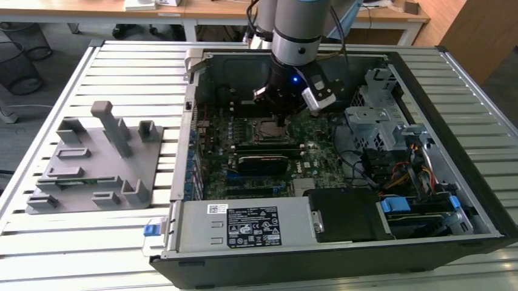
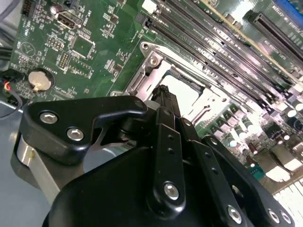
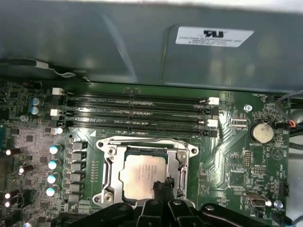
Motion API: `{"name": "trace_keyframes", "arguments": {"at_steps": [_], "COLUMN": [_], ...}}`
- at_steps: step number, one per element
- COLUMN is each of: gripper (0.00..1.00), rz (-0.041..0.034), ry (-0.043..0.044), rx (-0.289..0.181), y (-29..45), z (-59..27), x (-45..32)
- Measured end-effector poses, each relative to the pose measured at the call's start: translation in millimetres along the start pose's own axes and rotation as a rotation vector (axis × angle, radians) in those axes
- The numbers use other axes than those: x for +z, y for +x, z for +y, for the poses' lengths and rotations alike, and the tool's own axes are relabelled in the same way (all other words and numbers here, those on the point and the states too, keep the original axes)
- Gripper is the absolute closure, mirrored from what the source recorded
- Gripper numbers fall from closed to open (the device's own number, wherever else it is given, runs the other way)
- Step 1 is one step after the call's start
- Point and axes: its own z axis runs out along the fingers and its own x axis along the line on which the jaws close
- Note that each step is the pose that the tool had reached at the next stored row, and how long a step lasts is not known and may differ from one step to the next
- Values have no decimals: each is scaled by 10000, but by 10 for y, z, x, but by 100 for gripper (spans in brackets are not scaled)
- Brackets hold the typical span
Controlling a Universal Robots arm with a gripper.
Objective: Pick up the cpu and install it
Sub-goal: 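Install the second cpu locking lever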
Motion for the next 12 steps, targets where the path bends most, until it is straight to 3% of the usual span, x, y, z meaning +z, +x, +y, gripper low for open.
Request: {"name": "trace_keyframes", "arguments": {"at_steps": [4,7,12], "gripper": [89,89,89], "rz": [2,2,5], "ry": [16,58,94], "rx": [-1,1,2], "y": [3,4,9], "z": [3,-3,-97], "x": [-75,-89,-94]}}
